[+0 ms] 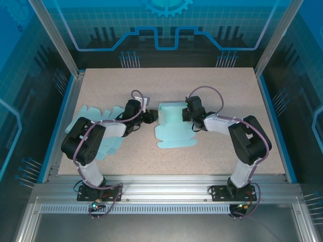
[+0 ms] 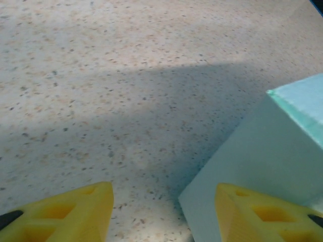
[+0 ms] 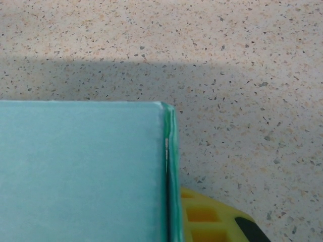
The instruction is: Fold the paper box
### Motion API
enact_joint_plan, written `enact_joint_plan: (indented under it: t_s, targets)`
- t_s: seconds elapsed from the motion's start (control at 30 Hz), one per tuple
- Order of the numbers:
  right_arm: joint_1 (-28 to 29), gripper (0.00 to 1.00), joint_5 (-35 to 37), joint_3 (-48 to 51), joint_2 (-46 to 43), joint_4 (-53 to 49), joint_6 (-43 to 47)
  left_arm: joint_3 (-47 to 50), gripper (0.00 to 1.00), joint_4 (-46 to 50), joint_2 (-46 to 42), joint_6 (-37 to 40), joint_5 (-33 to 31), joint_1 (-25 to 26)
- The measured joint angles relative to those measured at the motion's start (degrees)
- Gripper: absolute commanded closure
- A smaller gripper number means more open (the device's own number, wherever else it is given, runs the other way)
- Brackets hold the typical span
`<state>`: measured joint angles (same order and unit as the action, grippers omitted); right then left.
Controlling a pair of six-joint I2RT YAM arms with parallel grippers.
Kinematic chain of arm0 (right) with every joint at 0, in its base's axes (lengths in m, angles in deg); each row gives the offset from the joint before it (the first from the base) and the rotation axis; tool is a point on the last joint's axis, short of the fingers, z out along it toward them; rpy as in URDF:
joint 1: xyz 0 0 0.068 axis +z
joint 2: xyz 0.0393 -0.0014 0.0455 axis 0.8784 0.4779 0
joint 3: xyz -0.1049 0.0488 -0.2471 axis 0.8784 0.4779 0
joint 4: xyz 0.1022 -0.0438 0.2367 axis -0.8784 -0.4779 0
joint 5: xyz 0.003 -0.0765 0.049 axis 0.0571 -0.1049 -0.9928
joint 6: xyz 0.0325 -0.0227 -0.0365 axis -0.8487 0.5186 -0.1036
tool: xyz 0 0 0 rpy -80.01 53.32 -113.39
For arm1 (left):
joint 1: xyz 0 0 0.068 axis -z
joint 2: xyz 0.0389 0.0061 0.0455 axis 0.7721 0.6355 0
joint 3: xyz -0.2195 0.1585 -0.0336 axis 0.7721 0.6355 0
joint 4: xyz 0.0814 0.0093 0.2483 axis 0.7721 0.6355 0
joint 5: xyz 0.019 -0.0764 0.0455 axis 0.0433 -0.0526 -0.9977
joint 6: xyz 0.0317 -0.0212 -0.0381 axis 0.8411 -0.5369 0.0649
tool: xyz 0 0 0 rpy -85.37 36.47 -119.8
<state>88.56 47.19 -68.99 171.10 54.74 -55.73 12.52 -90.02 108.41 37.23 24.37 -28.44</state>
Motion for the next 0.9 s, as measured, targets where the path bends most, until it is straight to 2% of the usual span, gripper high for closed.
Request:
enact_joint_plan:
  t_s: [0.3,0.53,0.9]
  targets:
    - [0.00,1.00,-0.42,-0.35,0.31,0.00,0.02,0.96,0.43,-1.16,0.00,3.06,1.05,1.33]
    - [0.00,1.00,-0.44,-0.39,0.37,0.00,0.02,1.81,0.47,-0.79,-0.42,3.61,2.10,1.42]
    - [0.00,0.99,-0.83,-1.11,0.94,-0.11,0.55,1.92,0.45,1.90,-1.11,7.76,7.69,1.42]
